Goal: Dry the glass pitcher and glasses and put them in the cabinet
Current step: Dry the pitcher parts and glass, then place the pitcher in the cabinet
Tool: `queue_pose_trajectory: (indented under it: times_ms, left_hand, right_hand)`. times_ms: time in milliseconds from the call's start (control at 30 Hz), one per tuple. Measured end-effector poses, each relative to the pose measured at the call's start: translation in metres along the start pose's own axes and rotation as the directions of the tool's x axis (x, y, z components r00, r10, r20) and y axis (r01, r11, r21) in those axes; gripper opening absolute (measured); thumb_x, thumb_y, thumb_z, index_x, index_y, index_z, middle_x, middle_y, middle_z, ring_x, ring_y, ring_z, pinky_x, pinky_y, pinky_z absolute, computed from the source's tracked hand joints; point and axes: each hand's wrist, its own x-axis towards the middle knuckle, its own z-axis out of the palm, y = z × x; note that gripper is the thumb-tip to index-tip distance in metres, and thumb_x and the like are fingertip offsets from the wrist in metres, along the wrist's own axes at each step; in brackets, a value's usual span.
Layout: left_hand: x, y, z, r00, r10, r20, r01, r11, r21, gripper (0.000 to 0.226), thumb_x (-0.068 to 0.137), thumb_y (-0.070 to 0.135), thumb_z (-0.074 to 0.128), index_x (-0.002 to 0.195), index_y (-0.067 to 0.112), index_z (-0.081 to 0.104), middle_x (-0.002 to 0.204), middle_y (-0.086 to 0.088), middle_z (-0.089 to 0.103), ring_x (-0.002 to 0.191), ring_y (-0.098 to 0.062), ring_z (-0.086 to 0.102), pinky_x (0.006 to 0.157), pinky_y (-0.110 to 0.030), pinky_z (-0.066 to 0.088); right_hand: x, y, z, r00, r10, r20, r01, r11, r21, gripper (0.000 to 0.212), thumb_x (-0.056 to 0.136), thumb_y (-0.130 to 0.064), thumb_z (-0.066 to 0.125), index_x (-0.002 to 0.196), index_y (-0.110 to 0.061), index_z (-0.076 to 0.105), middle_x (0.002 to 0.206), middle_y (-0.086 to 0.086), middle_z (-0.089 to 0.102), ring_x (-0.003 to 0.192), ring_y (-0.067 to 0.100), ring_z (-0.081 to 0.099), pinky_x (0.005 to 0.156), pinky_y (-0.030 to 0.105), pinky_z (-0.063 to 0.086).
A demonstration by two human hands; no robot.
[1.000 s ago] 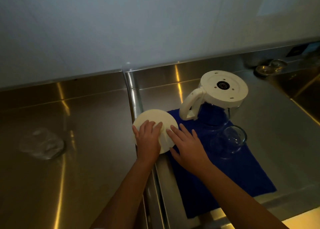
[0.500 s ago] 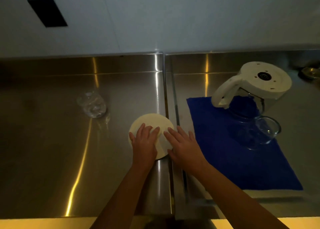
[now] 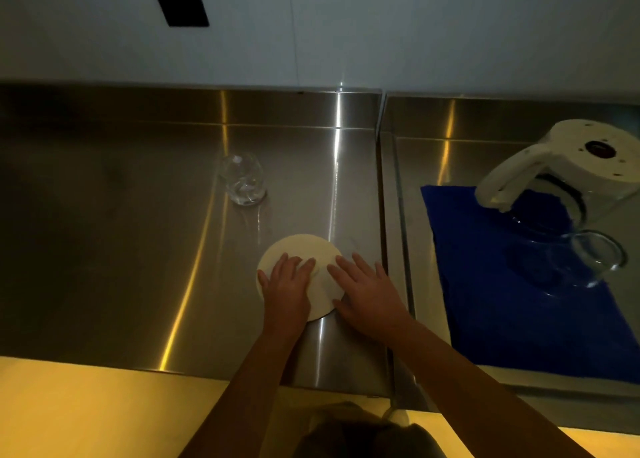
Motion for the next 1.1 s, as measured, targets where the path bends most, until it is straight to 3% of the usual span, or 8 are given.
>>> queue_pose_trajectory:
  times_ms: [133, 267, 367, 533, 633, 800, 1000, 1100]
  left_hand:
    - [-0.002, -0.009, 0.0, 0.998, -0.036, 0.043, 0.039, 0.995, -0.087, 0.06, 0.062, -0.016, 0.062, 0.116, 0.009, 0.063, 0.115, -0.019, 0.061, 0.12, -0.039, 0.049, 0.092, -0.07, 0.026]
    - [-0.003, -0.012, -0.004, 0.997, -0.051, 0.053, 0.058, 0.99, -0.128, 0.051, 0.076, -0.011, 0.048, 0.121, 0.009, 0.059, 0.122, -0.02, 0.056, 0.126, -0.037, 0.042, 0.098, -0.066, 0.019]
    - [-0.003, -0.011, -0.007, 0.993, -0.067, 0.1, 0.079, 0.99, -0.118, 0.049, 0.086, -0.003, 0.044, 0.132, 0.014, 0.048, 0.136, -0.014, 0.045, 0.136, -0.027, 0.026, 0.107, -0.056, 0.006]
    - [0.001, -0.003, -0.01, 0.996, -0.061, 0.069, 0.07, 0.986, -0.151, 0.041, 0.091, 0.006, 0.05, 0.131, 0.011, 0.05, 0.141, -0.017, 0.039, 0.139, -0.029, 0.02, 0.11, -0.054, 0.001]
    - [0.01, 0.01, -0.012, 0.997, 0.013, 0.074, -0.005, 0.994, -0.108, 0.044, 0.096, 0.021, 0.042, 0.14, 0.017, 0.037, 0.151, -0.01, 0.024, 0.142, -0.024, 0.007, 0.111, -0.045, -0.006]
    - [0.028, 0.05, -0.009, 0.985, 0.17, 0.028, -0.161, 0.964, -0.214, 0.044, 0.097, 0.025, 0.042, 0.14, 0.019, 0.037, 0.151, -0.007, 0.026, 0.142, -0.021, 0.006, 0.108, -0.035, -0.011]
    - [0.046, 0.104, 0.006, 0.936, 0.309, 0.166, -0.256, 0.925, -0.28, 0.048, 0.098, 0.03, 0.038, 0.143, 0.021, 0.027, 0.154, -0.003, 0.018, 0.142, -0.017, 0.0, 0.111, -0.034, -0.01]
    - [0.057, 0.13, 0.012, 0.925, 0.333, 0.184, -0.27, 0.915, -0.299, 0.049, 0.097, 0.028, 0.042, 0.143, 0.02, 0.027, 0.153, -0.004, 0.02, 0.142, -0.018, 0.004, 0.112, -0.037, -0.005]
  right_hand:
    - [0.0, -0.011, 0.002, 0.999, 0.019, 0.033, -0.019, 1.0, -0.008, 0.061, 0.094, -0.041, 0.041, 0.147, -0.025, 0.015, 0.156, 0.001, 0.01, 0.143, 0.024, 0.002, 0.113, 0.047, 0.002]
    - [0.0, -0.016, 0.002, 0.997, 0.036, 0.069, -0.034, 0.999, -0.035, 0.06, 0.095, -0.042, 0.039, 0.147, -0.024, 0.015, 0.156, 0.001, 0.008, 0.143, 0.023, 0.001, 0.113, 0.047, 0.002]
    - [-0.001, -0.018, -0.001, 0.996, 0.048, 0.075, -0.046, 0.998, -0.037, 0.059, 0.095, -0.042, 0.039, 0.146, -0.023, 0.017, 0.156, 0.001, 0.009, 0.143, 0.024, 0.001, 0.113, 0.047, 0.002]
    - [-0.003, -0.013, -0.007, 0.996, 0.077, 0.035, -0.076, 0.996, -0.038, 0.057, 0.095, -0.042, 0.039, 0.146, -0.024, 0.018, 0.156, 0.001, 0.01, 0.143, 0.023, 0.003, 0.113, 0.048, 0.003]
    - [-0.006, -0.002, -0.013, 0.994, 0.106, -0.019, -0.107, 0.993, -0.045, 0.056, 0.096, -0.041, 0.038, 0.145, -0.024, 0.021, 0.155, 0.002, 0.013, 0.143, 0.024, 0.006, 0.113, 0.049, 0.006]
    - [-0.019, 0.023, -0.03, 0.978, 0.184, -0.093, -0.191, 0.98, -0.064, 0.055, 0.096, -0.039, 0.039, 0.145, -0.022, 0.023, 0.155, 0.004, 0.014, 0.143, 0.025, 0.008, 0.113, 0.049, 0.007]
    - [-0.038, 0.069, -0.059, 0.951, 0.262, -0.166, -0.282, 0.953, -0.11, 0.059, 0.094, -0.04, 0.043, 0.146, -0.023, 0.021, 0.155, 0.002, 0.013, 0.143, 0.024, 0.006, 0.113, 0.049, 0.007]
    - [-0.043, 0.099, -0.074, 0.935, 0.266, -0.233, -0.301, 0.944, -0.131, 0.06, 0.092, -0.036, 0.051, 0.144, -0.018, 0.028, 0.153, 0.006, 0.021, 0.142, 0.029, 0.013, 0.111, 0.053, 0.013]
